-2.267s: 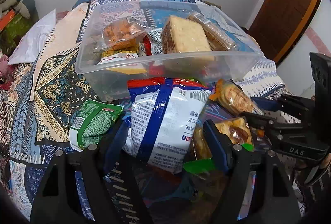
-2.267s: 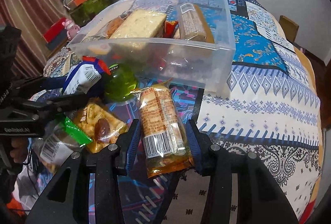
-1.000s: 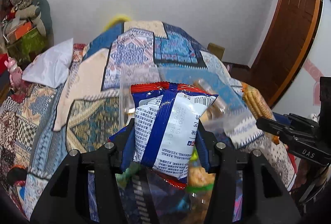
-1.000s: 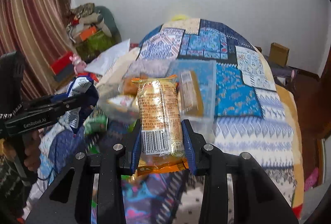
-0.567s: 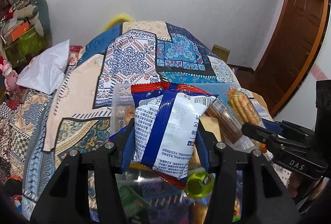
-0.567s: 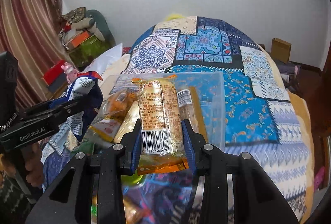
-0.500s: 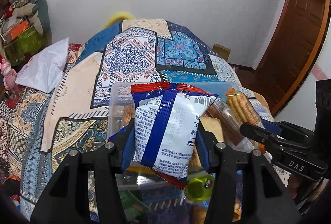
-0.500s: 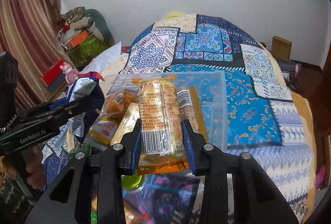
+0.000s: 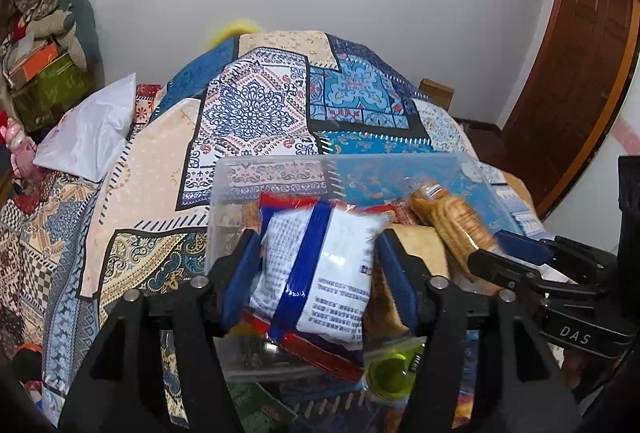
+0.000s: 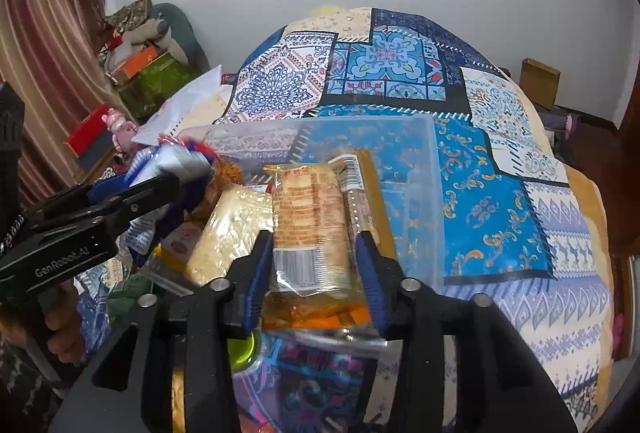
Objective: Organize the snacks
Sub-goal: 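Lower the blue-and-white bag into the box with the left tool while the right tool drops the bread pack in, then grasp the green-and-white bag with the left tool while the right tool grasps the green-capped bottle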
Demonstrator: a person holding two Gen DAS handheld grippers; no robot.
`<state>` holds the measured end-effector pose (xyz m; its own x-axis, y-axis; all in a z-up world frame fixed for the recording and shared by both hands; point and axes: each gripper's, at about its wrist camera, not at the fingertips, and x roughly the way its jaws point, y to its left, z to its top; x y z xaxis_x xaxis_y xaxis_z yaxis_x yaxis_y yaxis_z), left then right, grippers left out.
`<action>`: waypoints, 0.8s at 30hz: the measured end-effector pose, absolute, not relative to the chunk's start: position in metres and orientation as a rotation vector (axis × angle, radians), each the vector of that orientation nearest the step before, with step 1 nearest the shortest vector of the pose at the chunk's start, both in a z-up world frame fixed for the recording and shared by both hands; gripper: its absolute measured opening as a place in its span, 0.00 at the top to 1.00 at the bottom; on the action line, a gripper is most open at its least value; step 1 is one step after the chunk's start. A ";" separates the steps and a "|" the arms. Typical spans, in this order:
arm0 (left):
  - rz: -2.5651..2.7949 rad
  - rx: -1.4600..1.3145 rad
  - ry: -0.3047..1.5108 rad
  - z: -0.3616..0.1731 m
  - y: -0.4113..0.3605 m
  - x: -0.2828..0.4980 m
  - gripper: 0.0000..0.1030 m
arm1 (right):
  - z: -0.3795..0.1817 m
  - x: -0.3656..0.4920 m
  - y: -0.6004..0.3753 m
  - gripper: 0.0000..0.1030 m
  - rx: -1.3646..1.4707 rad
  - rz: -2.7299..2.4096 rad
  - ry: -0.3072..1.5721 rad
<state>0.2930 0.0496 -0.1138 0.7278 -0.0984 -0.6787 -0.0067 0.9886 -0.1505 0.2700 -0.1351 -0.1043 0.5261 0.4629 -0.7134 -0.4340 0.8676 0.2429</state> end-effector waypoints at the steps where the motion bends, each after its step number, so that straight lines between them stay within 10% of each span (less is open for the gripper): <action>1: -0.049 -0.152 0.747 -0.109 0.051 0.288 0.38 | -0.102 0.268 -0.138 0.52 0.040 0.534 0.858; 24: 0.013 -0.169 0.928 -0.151 0.109 0.215 0.25 | -0.102 0.205 -0.123 0.51 -0.030 0.638 0.903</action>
